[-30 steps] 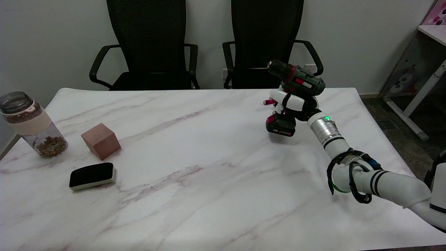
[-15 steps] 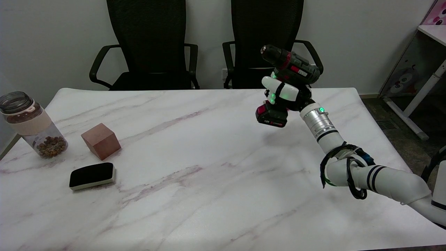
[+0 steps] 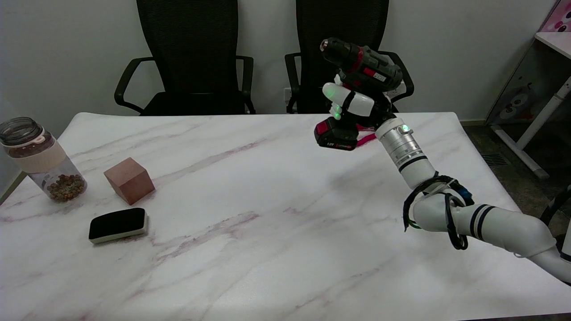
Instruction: Pick up the power screwdriver.
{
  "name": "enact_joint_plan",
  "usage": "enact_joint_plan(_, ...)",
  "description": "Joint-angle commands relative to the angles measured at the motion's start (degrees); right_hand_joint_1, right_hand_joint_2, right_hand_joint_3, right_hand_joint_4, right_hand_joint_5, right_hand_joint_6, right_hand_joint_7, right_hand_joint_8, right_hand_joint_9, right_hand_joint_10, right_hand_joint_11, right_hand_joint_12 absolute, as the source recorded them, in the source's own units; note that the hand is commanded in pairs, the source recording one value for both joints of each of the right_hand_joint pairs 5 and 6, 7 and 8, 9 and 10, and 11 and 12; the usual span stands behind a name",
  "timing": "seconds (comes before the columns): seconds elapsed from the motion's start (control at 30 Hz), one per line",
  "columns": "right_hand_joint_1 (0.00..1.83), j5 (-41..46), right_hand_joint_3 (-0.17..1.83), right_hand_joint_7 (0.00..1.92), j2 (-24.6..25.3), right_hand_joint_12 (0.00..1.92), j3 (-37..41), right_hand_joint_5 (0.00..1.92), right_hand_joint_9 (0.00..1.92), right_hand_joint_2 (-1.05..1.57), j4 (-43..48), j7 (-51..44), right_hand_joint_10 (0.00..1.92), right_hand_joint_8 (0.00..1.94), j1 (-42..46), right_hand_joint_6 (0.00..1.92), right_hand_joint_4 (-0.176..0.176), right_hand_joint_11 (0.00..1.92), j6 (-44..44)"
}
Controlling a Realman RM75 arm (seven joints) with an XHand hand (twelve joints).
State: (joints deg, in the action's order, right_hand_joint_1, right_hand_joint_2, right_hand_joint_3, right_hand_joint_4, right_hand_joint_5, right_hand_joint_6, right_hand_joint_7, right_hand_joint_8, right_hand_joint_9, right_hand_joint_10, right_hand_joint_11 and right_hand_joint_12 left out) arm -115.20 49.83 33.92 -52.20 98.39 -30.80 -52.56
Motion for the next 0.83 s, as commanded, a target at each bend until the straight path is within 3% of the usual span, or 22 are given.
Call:
enact_joint_plan(0.03,1.08,-0.81,0.52,1.7,-2.25,1.67,0.97,1.7,1.92,1.57,-11.32,-5.2,1.92,1.7,0.07,1.7,0.044,1.67,-0.7)
enact_joint_plan(0.43,1.07,-0.08,0.57,1.68,-2.63,1.7,0.5,1.68,1.92,1.57,-21.92,-14.51,1.92,1.68,2.57,1.68,0.05,1.7,-0.08)
enact_joint_plan(0.83,1.05,2.44,0.68,1.64,-0.82,1.73,0.27,1.64,1.92,1.57,-25.67,-20.73,1.92,1.64,4.99,1.64,0.056,1.73,2.35)
